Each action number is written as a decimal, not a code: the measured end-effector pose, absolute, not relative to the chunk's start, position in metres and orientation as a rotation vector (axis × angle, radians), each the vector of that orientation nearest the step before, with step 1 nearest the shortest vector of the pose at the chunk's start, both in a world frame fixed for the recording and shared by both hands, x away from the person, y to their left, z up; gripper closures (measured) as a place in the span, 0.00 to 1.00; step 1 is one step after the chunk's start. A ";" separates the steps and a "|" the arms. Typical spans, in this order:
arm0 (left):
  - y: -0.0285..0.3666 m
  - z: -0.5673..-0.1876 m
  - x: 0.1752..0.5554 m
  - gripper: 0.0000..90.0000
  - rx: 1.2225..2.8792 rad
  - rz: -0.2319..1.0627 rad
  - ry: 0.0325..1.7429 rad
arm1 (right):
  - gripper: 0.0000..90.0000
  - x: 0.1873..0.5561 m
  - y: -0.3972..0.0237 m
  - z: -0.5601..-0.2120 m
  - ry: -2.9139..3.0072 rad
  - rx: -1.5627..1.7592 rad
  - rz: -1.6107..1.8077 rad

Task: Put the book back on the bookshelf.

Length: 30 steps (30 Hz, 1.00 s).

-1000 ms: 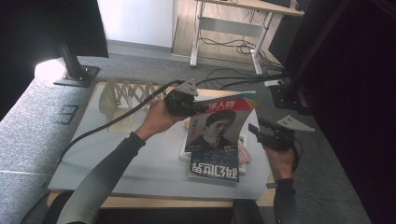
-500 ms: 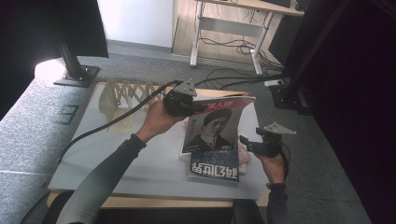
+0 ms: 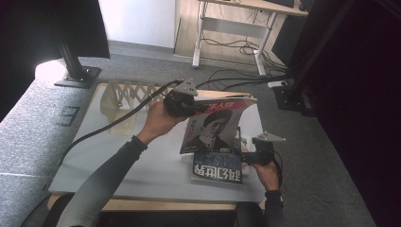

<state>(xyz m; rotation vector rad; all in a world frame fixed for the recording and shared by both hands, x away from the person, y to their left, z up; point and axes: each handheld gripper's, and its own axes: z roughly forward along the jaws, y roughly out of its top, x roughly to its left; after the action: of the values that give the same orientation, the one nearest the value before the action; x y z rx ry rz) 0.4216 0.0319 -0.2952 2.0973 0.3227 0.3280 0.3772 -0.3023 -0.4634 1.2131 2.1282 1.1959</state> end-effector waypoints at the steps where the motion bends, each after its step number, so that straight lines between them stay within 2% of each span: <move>1: 0.032 -0.295 0.422 0.96 2.096 0.326 0.328 | 0.02 0.377 -0.301 -0.466 2.136 1.215 1.198; 12: 0.045 -0.290 0.423 0.96 2.081 0.310 0.362 | 0.03 0.379 -0.281 -0.507 2.251 1.217 1.151; 16: 0.049 -0.287 0.421 0.96 2.080 0.324 0.372 | 0.00 0.379 -0.277 -0.513 2.258 1.210 1.095; 30: 0.061 -0.277 0.414 0.96 2.084 0.338 0.382 | 0.00 0.374 -0.279 -0.524 2.140 1.257 1.196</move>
<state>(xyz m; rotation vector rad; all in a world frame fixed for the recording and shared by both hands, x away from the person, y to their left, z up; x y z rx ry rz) 0.4140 0.0611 -0.2770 2.0842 0.3817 0.3382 0.3742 -0.2790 -0.5245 1.2572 2.1397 1.1963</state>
